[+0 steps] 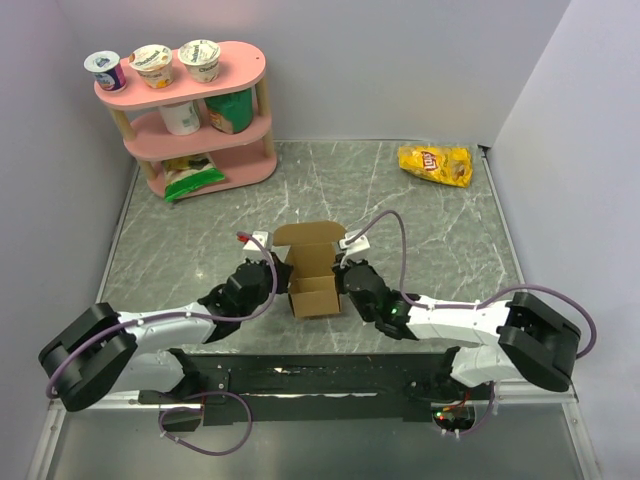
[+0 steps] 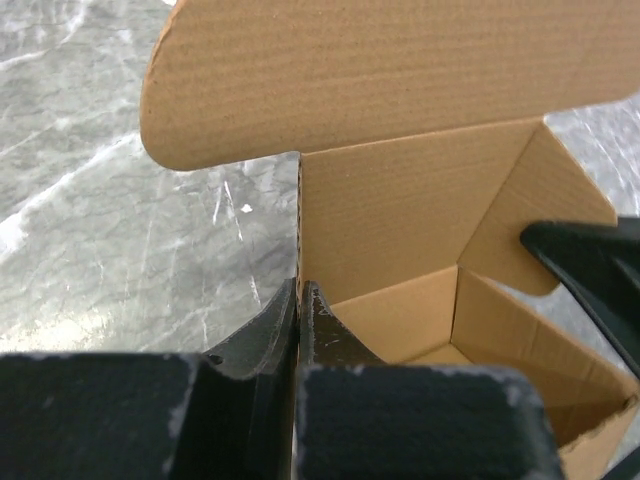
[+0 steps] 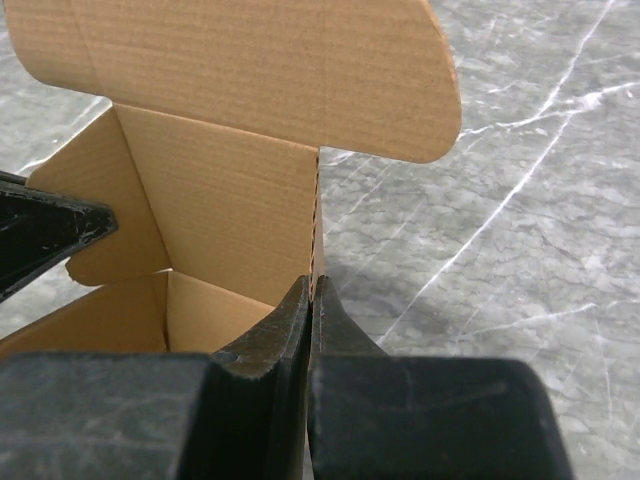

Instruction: Fold the paper box

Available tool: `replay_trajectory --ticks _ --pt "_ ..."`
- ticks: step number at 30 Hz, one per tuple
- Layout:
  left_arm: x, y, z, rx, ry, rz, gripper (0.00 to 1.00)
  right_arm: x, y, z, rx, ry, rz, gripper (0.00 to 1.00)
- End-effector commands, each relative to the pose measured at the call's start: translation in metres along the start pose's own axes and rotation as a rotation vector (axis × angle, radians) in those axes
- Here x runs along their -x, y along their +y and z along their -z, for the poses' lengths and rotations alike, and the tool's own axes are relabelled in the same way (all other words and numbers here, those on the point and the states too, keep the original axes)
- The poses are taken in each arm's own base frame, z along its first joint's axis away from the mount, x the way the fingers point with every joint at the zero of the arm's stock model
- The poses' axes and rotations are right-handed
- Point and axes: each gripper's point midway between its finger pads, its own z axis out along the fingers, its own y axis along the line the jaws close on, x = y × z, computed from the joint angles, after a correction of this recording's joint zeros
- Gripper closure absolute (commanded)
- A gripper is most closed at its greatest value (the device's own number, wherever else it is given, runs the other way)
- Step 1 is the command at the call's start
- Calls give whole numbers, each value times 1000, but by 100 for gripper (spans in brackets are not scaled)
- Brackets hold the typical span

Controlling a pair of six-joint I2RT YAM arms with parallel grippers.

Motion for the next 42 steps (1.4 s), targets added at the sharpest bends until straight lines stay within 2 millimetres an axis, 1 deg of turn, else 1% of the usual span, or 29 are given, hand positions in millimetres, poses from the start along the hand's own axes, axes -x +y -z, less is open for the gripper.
replay_trajectory --ticks 1,3,10,13,14,15,16,17,18,20,21,22,24,25,27,28,29,30,31,33,34,35,37,38,39,41,42 --pt "23 -35 -7 -43 -72 85 94 28 21 0 -9 -82 -80 100" --pt "24 -40 -8 -43 -73 87 94 27 25 0 -9 -80 -74 100" --pt "23 -44 -9 -27 -68 82 94 21 31 0 -18 -57 -104 100" --pt "27 -42 -3 -34 -89 77 94 29 26 3 -36 -74 -118 100" --pt "30 -44 -1 -46 -107 72 94 30 23 4 -46 -79 -119 100" --pt "36 -48 3 -73 -126 68 93 35 24 6 -38 -99 -127 100" --pt "34 -47 5 -89 -130 49 93 40 23 9 -27 -118 -137 100" --pt "41 -51 8 -114 -158 31 93 38 23 11 -18 -126 -137 100" --pt "44 -54 11 -135 -169 21 93 42 21 11 -21 -142 -144 100" --pt "46 -58 13 -156 -185 -31 93 45 21 11 -25 -149 -149 100" --pt "50 -60 14 -164 -206 -39 93 44 21 10 -29 -145 -155 100" --pt "50 -59 15 -161 -212 -53 93 41 22 9 -33 -137 -150 100" --pt "51 -61 16 -161 -230 -86 93 42 25 6 -32 -136 -172 100" --pt "51 -57 16 -141 -239 -90 93 38 26 4 -34 -129 -176 100" --pt "47 -56 16 -131 -239 -100 94 35 28 2 -39 -124 -204 100" --pt "48 -52 15 -105 -250 -95 94 29 27 1 -47 -115 -205 100" --pt "45 -53 17 -104 -249 -83 94 26 27 0 -51 -113 -212 100" --pt "40 -49 16 -89 -243 -81 94 24 30 0 -48 -109 -228 100" --pt "39 -51 17 -83 -249 -65 94 18 28 -1 -57 -99 -228 100" --pt "32 -50 14 -61 -239 -63 95 13 31 0 -59 -89 -240 100" --pt "28 -54 15 -67 -232 -66 95 13 30 0 -74 -94 -244 100" --pt "23 -51 12 -42 -228 -74 95 11 30 1 -80 -88 -239 100" --pt "19 -57 12 -43 -224 -78 95 9 33 3 -82 -85 -243 100" --pt "14 -55 10 -24 -219 -80 96 9 32 3 -94 -86 -241 100" --pt "13 -55 9 -13 -221 -80 96 7 31 4 -102 -84 -240 100" --pt "7 -57 9 1 -212 -85 96 5 34 8 -108 -86 -233 100" --pt "8 -55 9 15 -218 -85 95 3 33 9 -112 -83 -225 100"
